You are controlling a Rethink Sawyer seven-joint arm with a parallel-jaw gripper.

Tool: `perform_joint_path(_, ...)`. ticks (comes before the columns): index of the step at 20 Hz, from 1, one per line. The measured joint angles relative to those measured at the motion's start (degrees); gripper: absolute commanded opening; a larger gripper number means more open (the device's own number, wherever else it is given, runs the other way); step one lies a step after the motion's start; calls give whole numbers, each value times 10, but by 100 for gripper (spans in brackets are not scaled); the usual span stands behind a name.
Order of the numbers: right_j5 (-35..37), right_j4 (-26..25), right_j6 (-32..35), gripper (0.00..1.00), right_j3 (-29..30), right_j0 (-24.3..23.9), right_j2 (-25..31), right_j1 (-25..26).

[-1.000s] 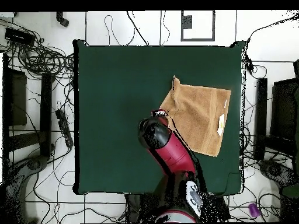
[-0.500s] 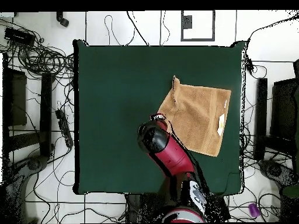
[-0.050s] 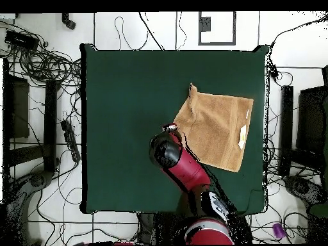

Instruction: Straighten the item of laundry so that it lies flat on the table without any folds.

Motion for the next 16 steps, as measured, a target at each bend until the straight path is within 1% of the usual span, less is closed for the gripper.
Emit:
perform_joint_path(11,-46,-42,0,100,0,-23,28,34)
perform_joint_path(16,-57,-66,0,100,0,-33,35,34)
